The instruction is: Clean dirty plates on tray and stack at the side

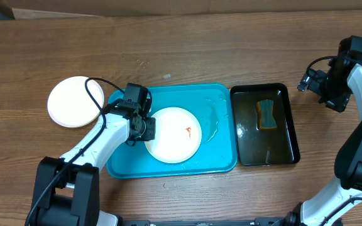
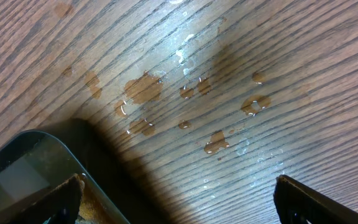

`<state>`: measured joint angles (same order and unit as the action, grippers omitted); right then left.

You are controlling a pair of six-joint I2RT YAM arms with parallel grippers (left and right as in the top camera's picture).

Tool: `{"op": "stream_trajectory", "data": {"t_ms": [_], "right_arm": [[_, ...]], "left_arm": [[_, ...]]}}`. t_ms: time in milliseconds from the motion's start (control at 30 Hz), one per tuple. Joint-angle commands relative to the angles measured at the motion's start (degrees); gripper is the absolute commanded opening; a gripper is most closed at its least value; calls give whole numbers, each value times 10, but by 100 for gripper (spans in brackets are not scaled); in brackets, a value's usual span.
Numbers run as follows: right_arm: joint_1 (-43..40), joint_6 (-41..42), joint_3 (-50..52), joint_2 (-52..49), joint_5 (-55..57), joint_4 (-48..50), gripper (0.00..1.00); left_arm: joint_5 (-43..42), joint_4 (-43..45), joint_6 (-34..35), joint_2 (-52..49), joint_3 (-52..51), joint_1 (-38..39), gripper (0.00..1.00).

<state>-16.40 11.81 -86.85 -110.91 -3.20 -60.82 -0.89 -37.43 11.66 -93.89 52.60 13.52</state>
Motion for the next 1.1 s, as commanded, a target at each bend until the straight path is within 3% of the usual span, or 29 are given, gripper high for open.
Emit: {"op": "stream_trajectory", "data": {"t_ms": [0, 300, 433, 867, 1067], "right_arm": [[2, 2, -6, 6, -3, 3, 100], [2, 2, -6, 6, -3, 3, 100], [2, 2, -6, 6, -3, 3, 100], [2, 2, -6, 6, -3, 3, 100], [2, -39, -6, 6, 61, 5, 100]], "left_arm": [[24, 1, 8, -5, 7, 0, 18], [23, 9, 21, -6, 1, 0, 13], [23, 10, 21, -6, 1, 0, 18], [11, 13, 21, -16, -1, 0, 17], [9, 15, 21, -33, -1, 0, 8]]}}
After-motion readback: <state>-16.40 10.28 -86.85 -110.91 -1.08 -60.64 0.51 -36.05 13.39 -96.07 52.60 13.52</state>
